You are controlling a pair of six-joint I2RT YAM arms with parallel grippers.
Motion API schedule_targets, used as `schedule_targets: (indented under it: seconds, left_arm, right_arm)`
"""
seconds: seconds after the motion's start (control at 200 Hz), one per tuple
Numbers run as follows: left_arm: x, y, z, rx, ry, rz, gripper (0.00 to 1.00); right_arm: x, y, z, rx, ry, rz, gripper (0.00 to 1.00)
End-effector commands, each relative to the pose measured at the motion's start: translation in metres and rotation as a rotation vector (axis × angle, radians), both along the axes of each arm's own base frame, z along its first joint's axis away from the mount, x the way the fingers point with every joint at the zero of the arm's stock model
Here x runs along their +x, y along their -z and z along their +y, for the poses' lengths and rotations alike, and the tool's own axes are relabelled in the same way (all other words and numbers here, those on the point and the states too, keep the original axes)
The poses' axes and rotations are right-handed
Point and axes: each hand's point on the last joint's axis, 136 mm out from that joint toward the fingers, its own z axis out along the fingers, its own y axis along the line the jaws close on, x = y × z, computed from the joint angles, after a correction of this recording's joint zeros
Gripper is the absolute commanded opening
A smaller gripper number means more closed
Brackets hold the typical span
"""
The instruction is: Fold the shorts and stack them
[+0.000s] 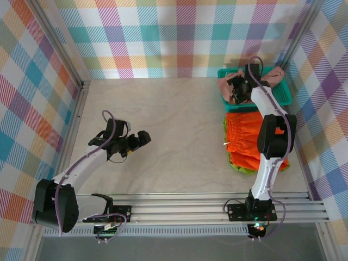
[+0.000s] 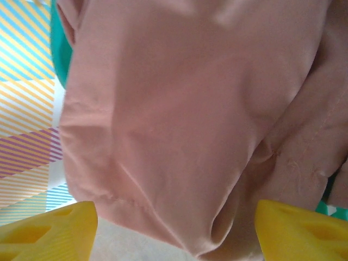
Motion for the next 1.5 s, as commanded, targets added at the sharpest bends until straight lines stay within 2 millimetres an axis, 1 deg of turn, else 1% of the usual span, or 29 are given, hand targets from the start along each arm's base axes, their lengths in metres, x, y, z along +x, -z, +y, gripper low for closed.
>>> schedule_targets:
  seconds: [0.0,0.09,0.175,0.23,0.285,0.365,0.41,0.445,0.585,0.715,0.805,0.875,0.985,1.02,1.06,1.115,1.185,1.255,1.31,1.365,1.4,1.46,1.495]
  left_arm:
    - [0.003,-0.01,0.001,0.017,0.009,-0.03,1.0]
    - [0.003,-0.009,0.002,0.02,0.007,-0.028,1.0]
    - [0.003,-0.009,0.003,0.023,0.005,-0.027,1.0]
    - [0.002,-0.008,0.003,0.022,0.006,-0.026,1.0]
    - [0.002,-0.008,0.003,0.023,0.004,-0.025,1.0]
    - [0.002,-0.008,0.003,0.023,0.003,-0.026,1.0]
    - [0.002,-0.008,0.003,0.023,0.002,-0.027,1.0]
    - [0.002,-0.008,0.003,0.022,0.003,-0.027,1.0]
    - [0.002,-0.01,0.003,0.015,0.0,-0.034,1.0]
    - [0.001,-0.011,0.003,0.011,-0.003,-0.038,1.0]
    - [0.001,-0.011,0.003,0.009,-0.003,-0.04,1.0]
    - [0.0,-0.012,0.003,0.007,-0.004,-0.042,1.0]
    - [-0.001,-0.013,0.003,0.004,-0.007,-0.044,1.0]
    - [-0.001,-0.014,0.003,0.004,-0.007,-0.047,1.0]
    - [-0.001,-0.014,0.004,0.004,-0.011,-0.048,1.0]
    - [-0.001,-0.015,0.004,0.001,-0.014,-0.052,1.0]
    - [-0.002,-0.016,0.004,-0.001,-0.016,-0.054,1.0]
    - [-0.002,-0.018,0.004,-0.004,-0.021,-0.059,1.0]
    - [-0.002,-0.022,0.005,-0.006,-0.026,-0.069,1.0]
    - [-0.002,-0.026,0.006,-0.003,-0.032,-0.081,1.0]
    - [-0.002,-0.03,0.007,0.0,-0.036,-0.091,1.0]
    - [-0.003,-0.038,0.011,0.01,-0.048,-0.111,1.0]
    - [-0.004,-0.044,0.013,0.016,-0.056,-0.123,1.0]
  right_arm:
    - [0.007,0.0,0.01,0.043,-0.014,0.001,0.7]
    - [0.01,0.004,0.013,0.057,-0.02,0.002,0.6]
    - [0.013,0.002,0.013,0.06,-0.025,-0.006,0.48]
    - [0.015,-0.002,0.014,0.058,-0.03,-0.017,0.39]
    - [0.017,-0.008,0.016,0.066,-0.037,-0.036,0.26]
    - [0.02,-0.024,0.019,0.083,-0.053,-0.085,0.09]
    - [0.021,-0.035,0.02,0.088,-0.057,-0.116,0.03]
    - [0.021,-0.043,0.021,0.088,-0.061,-0.142,0.0]
    - [0.013,-0.087,0.024,0.067,-0.06,-0.274,0.0]
    - [-0.002,-0.13,0.027,0.053,-0.055,-0.402,0.0]
    - [-0.011,-0.166,0.033,0.046,-0.07,-0.5,0.0]
    - [-0.02,-0.202,0.041,0.03,-0.093,-0.587,0.0]
    - [-0.037,-0.267,0.059,-0.045,-0.15,-0.748,0.0]
    - [-0.044,-0.29,0.068,-0.068,-0.178,-0.806,0.0]
    - [-0.053,-0.313,0.08,-0.094,-0.213,-0.86,0.0]
    - [-0.065,-0.339,0.099,-0.129,-0.267,-0.917,0.0]
    - [-0.082,-0.363,0.128,-0.178,-0.347,-0.974,0.0]
    - [-0.096,-0.372,0.162,-0.211,-0.438,-0.999,0.0]
    - [-0.104,-0.367,0.188,-0.226,-0.504,-0.988,0.0]
    - [-0.112,-0.355,0.213,-0.243,-0.567,-0.968,0.09]
    - [-0.116,-0.345,0.229,-0.257,-0.603,-0.953,0.21]
    - [-0.122,-0.322,0.253,-0.285,-0.672,-0.921,0.51]
    - [-0.124,-0.307,0.265,-0.301,-0.713,-0.897,0.59]
